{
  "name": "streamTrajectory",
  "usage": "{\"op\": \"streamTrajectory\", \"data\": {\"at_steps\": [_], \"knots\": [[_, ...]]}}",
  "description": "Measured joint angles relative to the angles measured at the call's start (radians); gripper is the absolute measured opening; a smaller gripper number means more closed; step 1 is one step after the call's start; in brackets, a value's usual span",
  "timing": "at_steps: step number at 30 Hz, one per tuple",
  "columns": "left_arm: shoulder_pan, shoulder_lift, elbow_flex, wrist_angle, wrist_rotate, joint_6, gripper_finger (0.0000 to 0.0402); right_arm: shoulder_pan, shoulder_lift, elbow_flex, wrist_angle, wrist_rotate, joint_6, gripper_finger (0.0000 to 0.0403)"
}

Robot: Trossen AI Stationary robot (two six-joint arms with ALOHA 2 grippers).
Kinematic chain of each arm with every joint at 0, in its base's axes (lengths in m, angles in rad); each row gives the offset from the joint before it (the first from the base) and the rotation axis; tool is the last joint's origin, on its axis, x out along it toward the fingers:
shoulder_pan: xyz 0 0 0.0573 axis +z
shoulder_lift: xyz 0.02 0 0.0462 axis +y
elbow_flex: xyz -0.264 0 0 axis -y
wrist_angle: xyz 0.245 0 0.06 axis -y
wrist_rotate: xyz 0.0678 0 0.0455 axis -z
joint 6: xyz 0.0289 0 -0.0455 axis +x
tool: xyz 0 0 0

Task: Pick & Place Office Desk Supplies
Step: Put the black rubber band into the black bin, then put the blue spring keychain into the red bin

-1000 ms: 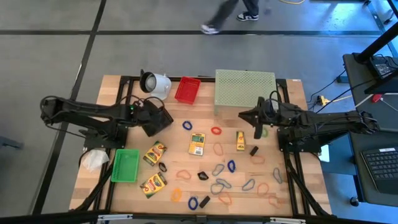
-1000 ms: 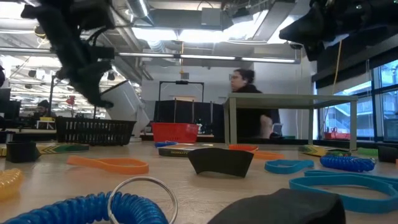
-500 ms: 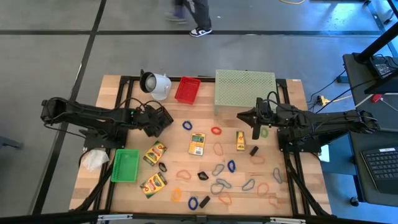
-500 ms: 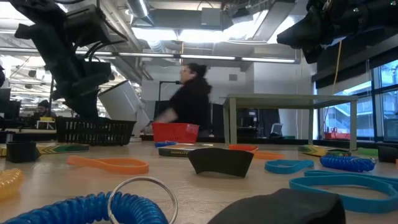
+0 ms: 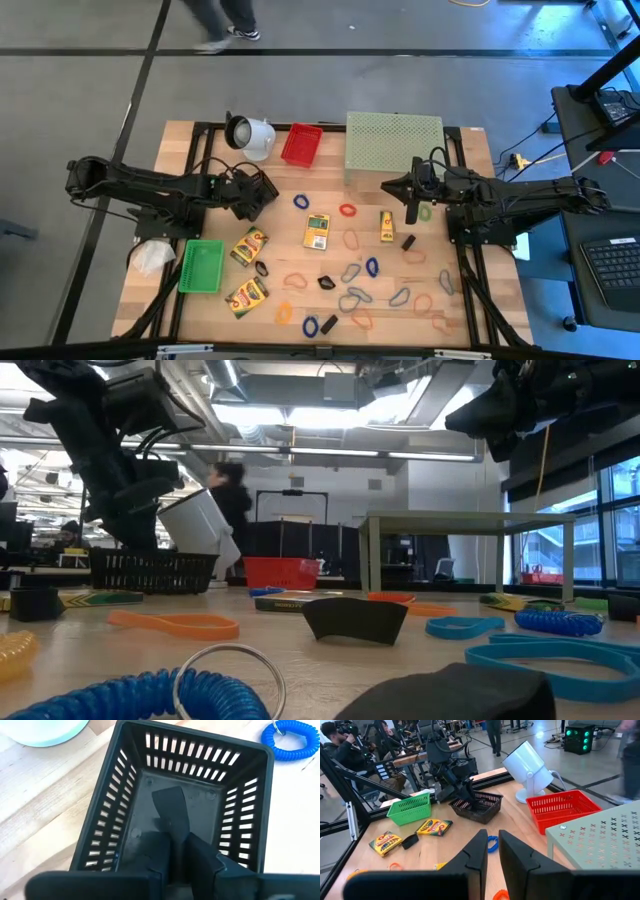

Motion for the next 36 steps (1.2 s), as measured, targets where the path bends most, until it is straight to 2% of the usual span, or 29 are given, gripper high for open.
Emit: {"op": "streamTrajectory", "data": {"at_steps": [12, 21, 24, 27, 31, 36], "knots": [[0.000, -0.002, 0.000, 0.002, 0.000, 0.001, 0.0119, 0.000, 0.000, 0.000, 0.000, 0.000, 0.000, 0.0049], [0.000, -0.002, 0.053, 0.012, 0.000, 0.109, 0.0154, 0.000, 0.000, 0.000, 0.000, 0.000, -0.001, 0.0049], [0.000, -0.002, 0.073, 0.090, 0.000, 0.203, 0.0157, 0.000, 0.000, 0.000, 0.000, 0.000, -0.001, 0.0049], [-0.005, -0.002, 0.075, 0.254, 0.007, 0.331, 0.0155, 0.000, 0.000, 0.000, 0.000, 0.000, -0.001, 0.0049], [-0.020, 0.022, 0.075, 0.449, 0.075, 0.491, 0.0157, 0.000, 0.000, 0.000, 0.000, 0.000, -0.003, 0.0049], [-0.038, 0.103, 0.075, 0.562, 0.153, 0.558, 0.0182, 0.000, 0.000, 0.000, 0.000, 0.000, -0.024, 0.0049]]}}
